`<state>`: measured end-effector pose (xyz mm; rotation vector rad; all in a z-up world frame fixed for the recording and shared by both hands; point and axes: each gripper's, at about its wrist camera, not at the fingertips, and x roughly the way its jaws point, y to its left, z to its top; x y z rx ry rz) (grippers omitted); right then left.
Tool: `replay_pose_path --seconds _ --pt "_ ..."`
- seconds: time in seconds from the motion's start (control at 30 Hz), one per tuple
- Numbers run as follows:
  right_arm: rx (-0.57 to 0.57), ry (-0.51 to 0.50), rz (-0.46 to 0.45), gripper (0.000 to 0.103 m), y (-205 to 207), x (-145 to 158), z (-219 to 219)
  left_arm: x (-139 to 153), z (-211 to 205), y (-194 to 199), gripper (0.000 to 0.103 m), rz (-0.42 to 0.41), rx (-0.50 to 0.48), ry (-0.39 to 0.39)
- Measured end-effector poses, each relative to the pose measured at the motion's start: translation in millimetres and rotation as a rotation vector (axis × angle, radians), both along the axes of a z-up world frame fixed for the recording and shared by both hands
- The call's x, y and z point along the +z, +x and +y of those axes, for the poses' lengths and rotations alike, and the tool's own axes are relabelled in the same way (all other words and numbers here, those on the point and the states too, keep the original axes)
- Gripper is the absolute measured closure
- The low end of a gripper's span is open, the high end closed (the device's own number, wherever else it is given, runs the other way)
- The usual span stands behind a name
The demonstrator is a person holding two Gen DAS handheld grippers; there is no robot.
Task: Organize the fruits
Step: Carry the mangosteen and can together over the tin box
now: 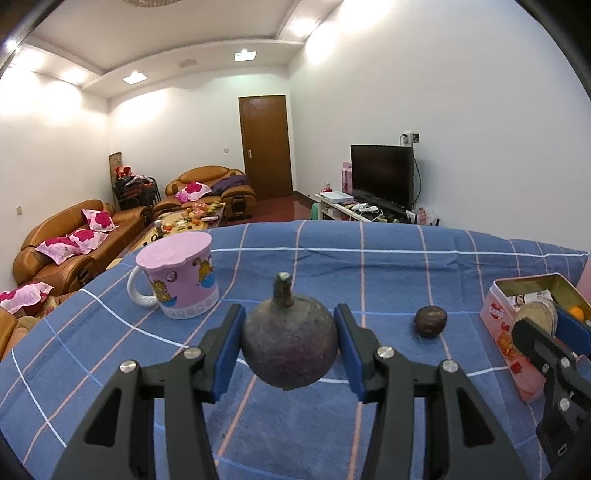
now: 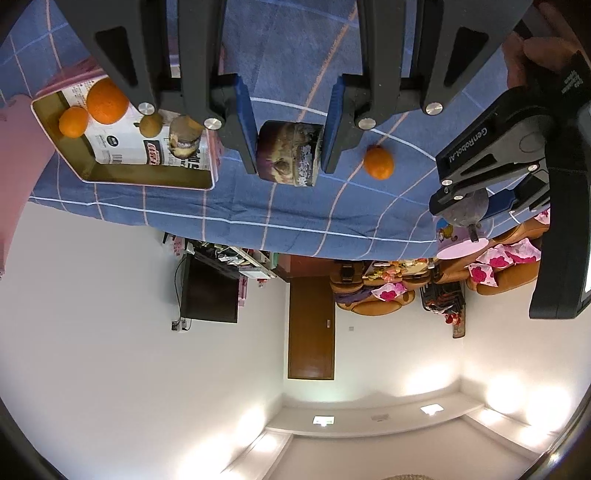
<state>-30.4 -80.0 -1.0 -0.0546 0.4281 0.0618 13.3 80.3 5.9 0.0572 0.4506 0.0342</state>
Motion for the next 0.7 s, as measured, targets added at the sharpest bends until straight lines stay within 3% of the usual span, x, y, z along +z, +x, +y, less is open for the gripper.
replay_pose_path --seconds 0.7 --pt "-0.065 -0.015 -0.010 0.067 -17 4 -46 -1 -54 -18 0.052 0.019 -0.075 -0.019"
